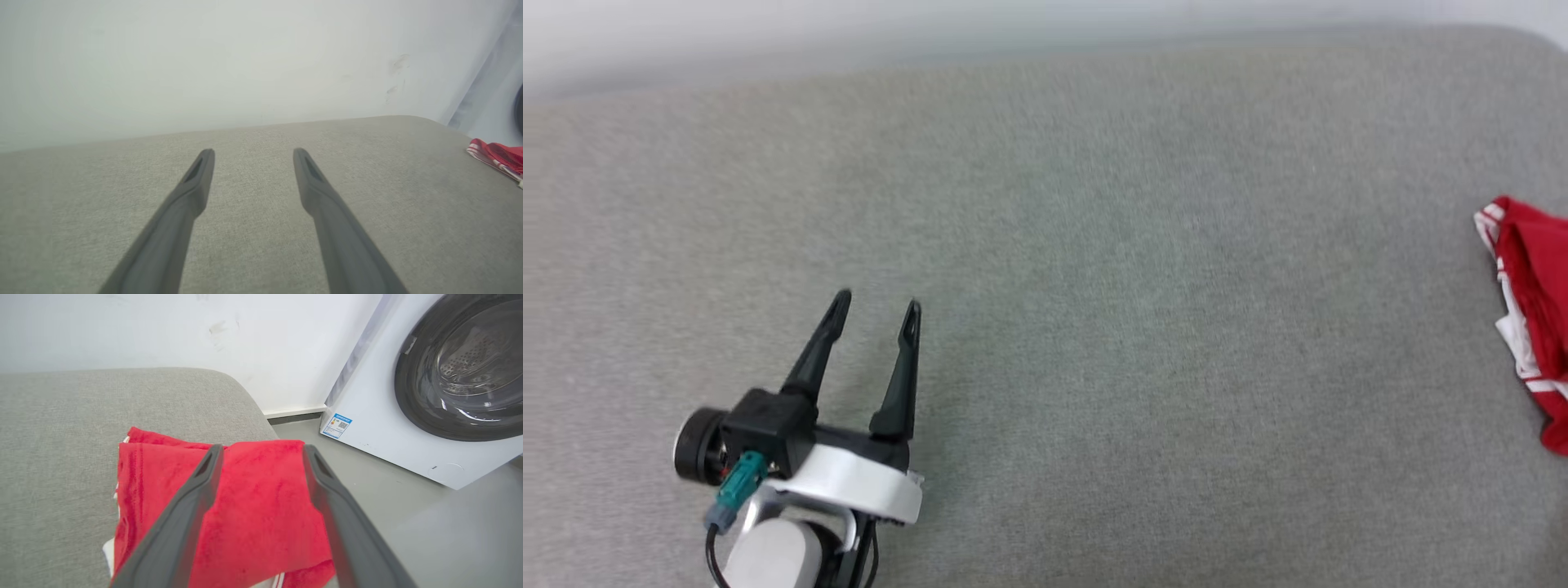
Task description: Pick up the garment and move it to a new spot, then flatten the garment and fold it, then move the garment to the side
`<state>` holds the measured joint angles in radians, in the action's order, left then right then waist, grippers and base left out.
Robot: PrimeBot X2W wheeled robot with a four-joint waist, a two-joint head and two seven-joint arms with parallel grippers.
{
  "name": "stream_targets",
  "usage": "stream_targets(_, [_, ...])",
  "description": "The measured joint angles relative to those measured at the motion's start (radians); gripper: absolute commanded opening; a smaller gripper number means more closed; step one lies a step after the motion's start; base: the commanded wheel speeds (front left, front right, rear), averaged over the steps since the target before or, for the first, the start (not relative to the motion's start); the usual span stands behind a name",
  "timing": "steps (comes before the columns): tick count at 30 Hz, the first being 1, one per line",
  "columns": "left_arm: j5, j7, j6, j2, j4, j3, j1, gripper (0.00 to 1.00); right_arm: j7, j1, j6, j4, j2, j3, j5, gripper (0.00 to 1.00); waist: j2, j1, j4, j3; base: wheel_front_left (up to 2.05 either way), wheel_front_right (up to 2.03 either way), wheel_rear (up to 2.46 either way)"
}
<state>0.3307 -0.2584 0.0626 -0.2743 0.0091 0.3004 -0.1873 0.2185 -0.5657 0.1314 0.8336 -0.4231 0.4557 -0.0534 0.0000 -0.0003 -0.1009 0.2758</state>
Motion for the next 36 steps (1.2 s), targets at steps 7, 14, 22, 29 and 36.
stream_targets(7, [0.018, -0.002, 0.021, 0.015, 0.043, -0.024, 0.082, 1.0, 0.027, 0.168, 0.0, -0.163, 0.094, -0.049, 0.08, 1.0, 0.0, 0.0, 0.044, -0.114, 0.0, 0.0, 0.0])
stream_targets(14, [0.025, -0.002, 0.038, 0.02, 0.082, -0.047, 0.134, 1.0, -0.018, 0.352, 0.0, -0.433, 0.238, -0.115, 0.116, 1.0, 0.0, 0.0, 0.088, -0.203, 0.0, 0.0, 0.0])
stream_targets(22, [0.025, -0.003, 0.056, 0.022, 0.105, -0.07, 0.192, 1.0, -0.143, 0.534, 0.0, -0.738, 0.35, -0.26, 0.144, 1.0, 0.0, 0.0001, 0.115, -0.287, 0.0, 0.0, 0.0])
stream_targets(29, [0.015, -0.003, 0.056, 0.021, 0.101, -0.072, 0.221, 1.0, -0.203, 0.626, 0.0, -0.886, 0.365, -0.324, 0.173, 1.0, 0.0, 0.0002, 0.119, -0.316, 0.0, 0.0, 0.0])
stream_targets(36, [-0.004, -0.003, 0.061, 0.022, 0.099, -0.067, 0.253, 1.0, -0.239, 0.718, 0.0, -0.986, 0.37, -0.332, 0.189, 1.0, 0.0, 0.0003, 0.122, -0.338, 0.0, 0.0, 0.0])
